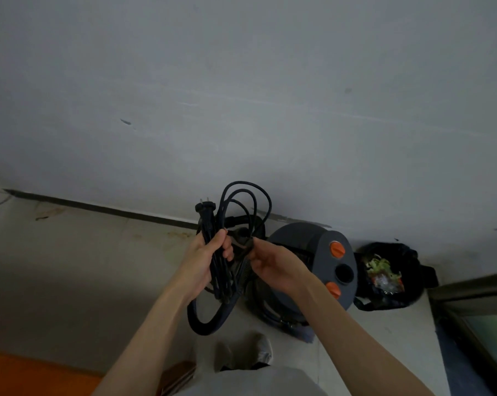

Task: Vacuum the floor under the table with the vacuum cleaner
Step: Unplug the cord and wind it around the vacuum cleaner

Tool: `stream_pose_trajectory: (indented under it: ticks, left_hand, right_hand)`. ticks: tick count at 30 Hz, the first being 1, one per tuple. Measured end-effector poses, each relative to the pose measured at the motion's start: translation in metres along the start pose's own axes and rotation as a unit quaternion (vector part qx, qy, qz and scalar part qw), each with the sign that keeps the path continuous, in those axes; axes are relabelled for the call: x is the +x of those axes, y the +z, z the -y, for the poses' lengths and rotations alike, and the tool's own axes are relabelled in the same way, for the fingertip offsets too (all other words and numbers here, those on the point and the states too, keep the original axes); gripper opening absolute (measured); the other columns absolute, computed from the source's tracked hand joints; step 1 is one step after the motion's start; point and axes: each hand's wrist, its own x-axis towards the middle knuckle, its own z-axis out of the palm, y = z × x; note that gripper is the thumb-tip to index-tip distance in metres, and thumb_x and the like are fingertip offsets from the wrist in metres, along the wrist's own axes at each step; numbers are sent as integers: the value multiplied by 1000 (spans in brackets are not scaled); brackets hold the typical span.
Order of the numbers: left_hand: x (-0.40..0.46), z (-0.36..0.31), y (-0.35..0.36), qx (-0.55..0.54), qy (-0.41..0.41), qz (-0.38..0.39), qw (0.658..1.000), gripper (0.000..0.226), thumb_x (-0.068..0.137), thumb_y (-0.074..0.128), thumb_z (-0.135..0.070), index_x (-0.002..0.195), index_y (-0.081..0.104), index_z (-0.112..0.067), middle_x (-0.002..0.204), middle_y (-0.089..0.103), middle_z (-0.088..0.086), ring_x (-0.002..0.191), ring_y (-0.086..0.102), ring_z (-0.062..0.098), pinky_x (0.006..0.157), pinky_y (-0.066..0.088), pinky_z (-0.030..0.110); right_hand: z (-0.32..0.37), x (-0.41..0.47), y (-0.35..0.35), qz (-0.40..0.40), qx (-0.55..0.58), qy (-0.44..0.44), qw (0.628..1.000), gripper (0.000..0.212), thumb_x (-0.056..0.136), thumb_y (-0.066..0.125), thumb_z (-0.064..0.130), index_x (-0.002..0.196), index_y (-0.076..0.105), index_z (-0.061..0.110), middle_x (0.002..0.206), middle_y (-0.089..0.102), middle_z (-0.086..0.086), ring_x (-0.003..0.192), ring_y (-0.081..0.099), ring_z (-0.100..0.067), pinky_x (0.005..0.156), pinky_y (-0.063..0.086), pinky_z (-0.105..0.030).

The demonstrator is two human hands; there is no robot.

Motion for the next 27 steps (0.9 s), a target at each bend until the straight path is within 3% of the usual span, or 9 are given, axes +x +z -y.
stream_pose_trajectory:
  ticks: [6, 10, 12, 15, 19, 20, 23, 27]
  left_hand:
    - [-4, -3, 10, 93, -3, -36, 995, 10, 95, 49, -10, 93, 59, -9, 80, 61, 4, 73, 57, 15, 71, 50, 26]
    - [-4, 2, 17, 148, 19, -35, 988, 20, 94, 51, -4, 93, 63, -20, 89, 68, -7, 85, 64, 3, 79, 49, 17]
    - [-7, 7, 20, 141, 14, -4, 990, 23, 94, 49, -4, 96, 63, -22, 89, 71, -9, 83, 67, 1, 75, 50, 15]
    - [-9, 10, 22, 137, 9, 18, 990, 20, 95, 47, -4, 98, 63, -17, 84, 72, -2, 78, 68, 11, 75, 53, 24]
    - [-7, 11, 22, 144, 2, 18, 989, 18, 96, 46, -6, 89, 61, -12, 77, 60, 12, 66, 57, 17, 74, 47, 32]
    - [-6, 13, 22, 142, -6, 14, 990, 18, 96, 46, -5, 87, 60, -11, 75, 57, 12, 63, 54, 15, 72, 46, 32]
    - [-6, 22, 19, 120, -21, -25, 992, 15, 97, 44, -3, 89, 56, -6, 63, 59, 1, 54, 51, 8, 60, 46, 22]
    - [-7, 21, 10, 136, -23, -32, 990, 17, 98, 43, -6, 90, 55, 2, 58, 55, 1, 56, 51, 12, 56, 46, 20]
  right_hand:
    - [-1, -8, 5, -30, 75, -14, 997, 16, 84, 61, 2, 99, 63, -3, 85, 68, -15, 66, 62, -13, 53, 52, -16]
    - [11, -11, 11, -32, 80, -51, 995, 5, 90, 58, 0, 85, 59, 2, 71, 68, -12, 56, 63, -11, 49, 52, -16]
    - [19, -15, 17, -31, 17, -81, 996, 11, 90, 58, 1, 79, 57, 2, 64, 65, -9, 51, 60, -10, 47, 50, -16]
    - [30, -23, 21, -53, -110, -141, 982, 16, 89, 60, -1, 74, 55, 3, 59, 61, -8, 47, 59, -12, 47, 49, -19]
    - [40, -32, 16, -112, -211, -186, 953, 10, 86, 65, 1, 79, 58, 2, 70, 62, -10, 63, 60, -19, 64, 53, -25]
    - [45, -32, 14, -127, -208, -200, 949, 11, 87, 64, 2, 78, 58, 3, 68, 63, -9, 62, 60, -17, 63, 52, -24]
    - [80, -39, 7, -156, -50, -258, 952, 15, 90, 58, -1, 75, 58, 2, 60, 68, -3, 51, 60, -9, 48, 48, -17]
    - [92, -47, -2, -107, -57, -234, 965, 16, 96, 50, 2, 81, 56, 1, 70, 73, -6, 51, 58, -6, 49, 49, -17]
